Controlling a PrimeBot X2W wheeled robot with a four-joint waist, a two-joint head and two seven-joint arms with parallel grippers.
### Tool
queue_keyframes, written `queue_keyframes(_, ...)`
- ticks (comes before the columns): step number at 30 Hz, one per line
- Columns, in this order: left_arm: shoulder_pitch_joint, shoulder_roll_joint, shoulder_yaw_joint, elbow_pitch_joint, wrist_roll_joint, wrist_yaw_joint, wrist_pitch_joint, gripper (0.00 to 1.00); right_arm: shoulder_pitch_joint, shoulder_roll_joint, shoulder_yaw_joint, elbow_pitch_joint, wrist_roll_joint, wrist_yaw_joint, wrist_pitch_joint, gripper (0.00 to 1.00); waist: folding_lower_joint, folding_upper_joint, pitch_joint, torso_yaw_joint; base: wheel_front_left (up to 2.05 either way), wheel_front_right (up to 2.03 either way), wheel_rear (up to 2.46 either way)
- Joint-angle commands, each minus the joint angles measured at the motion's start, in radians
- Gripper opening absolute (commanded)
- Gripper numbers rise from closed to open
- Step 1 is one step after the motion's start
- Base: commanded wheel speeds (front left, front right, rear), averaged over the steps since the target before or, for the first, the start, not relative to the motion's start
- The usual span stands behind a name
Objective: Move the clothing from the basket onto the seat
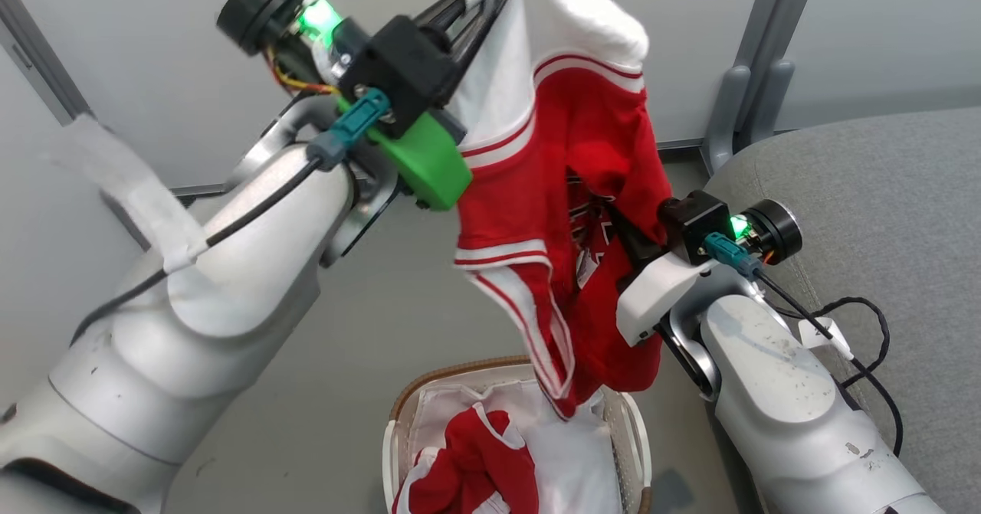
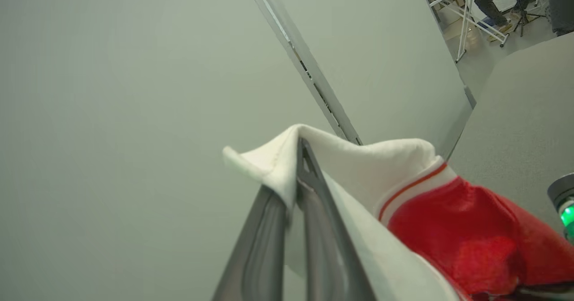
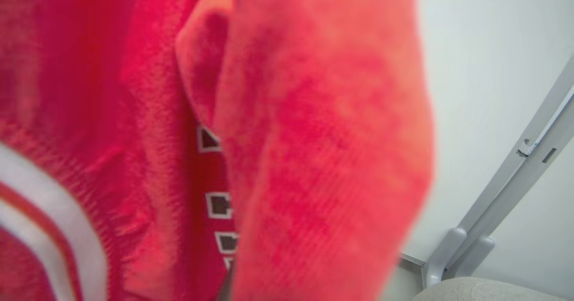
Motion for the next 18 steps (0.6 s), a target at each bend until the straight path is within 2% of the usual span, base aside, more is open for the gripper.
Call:
queue_keyframes(1, 0.054, 0.005, 0.016, 0.018, -0.033, 0.016, -0.018, 0.0, 0.008, -0.004, -0.008, -0.002, 0.005, -0.001, -0.005, 0.0, 0.0001, 0.0, 0.004, -0.005, 0.0, 0.0, 0.0)
queue_keyframes(4, 0.141, 0.008, 0.027, 0.054, -0.077, 0.034, -0.046, 0.0, 0.021, -0.004, -0.029, -0.011, 0.011, -0.001, -0.005, 0.0, 0.0001, 0.0, 0.008, -0.011, 0.0, 0.0, 0.0)
queue_keyframes(7, 0.231, -0.004, 0.042, 0.091, -0.12, 0.05, -0.082, 0.28, 0.033, -0.004, -0.053, -0.025, 0.005, -0.001, -0.005, 0.0, 0.0001, 0.0, 0.017, -0.017, 0.0, 0.0, 0.0)
queue_keyframes(8, 0.255, -0.008, 0.045, 0.102, -0.131, 0.053, -0.091, 0.42, 0.038, -0.004, -0.059, -0.028, 0.002, -0.001, -0.005, 0.0, 0.0001, 0.0, 0.02, -0.018, 0.0, 0.0, 0.0)
queue_keyframes(9, 0.286, -0.014, 0.051, 0.115, -0.145, 0.06, -0.103, 0.61, 0.042, -0.004, -0.07, -0.033, -0.003, -0.001, -0.005, 0.0, 0.0001, 0.0, 0.023, -0.019, 0.0, 0.0, 0.0)
queue_keyframes(10, 0.31, -0.02, 0.056, 0.124, -0.155, 0.064, -0.111, 0.9, 0.044, -0.004, -0.079, -0.038, -0.005, -0.001, -0.005, 0.0, 0.0001, 0.0, 0.025, -0.021, 0.0, 0.0, 0.0)
queue_keyframes(11, 0.336, -0.028, 0.063, 0.136, -0.164, 0.067, -0.12, 1.0, 0.048, -0.004, -0.088, -0.043, -0.007, -0.001, -0.005, 0.0, 0.0001, 0.0, 0.029, -0.022, 0.0, 0.0, 0.0)
queue_keyframes(18, 0.476, -0.08, 0.135, 0.151, -0.169, 0.076, -0.137, 1.0, 0.063, -0.004, -0.149, -0.078, -0.031, -0.001, -0.005, 0.0, 0.0001, 0.0, 0.051, -0.035, 0.0, 0.0, 0.0)
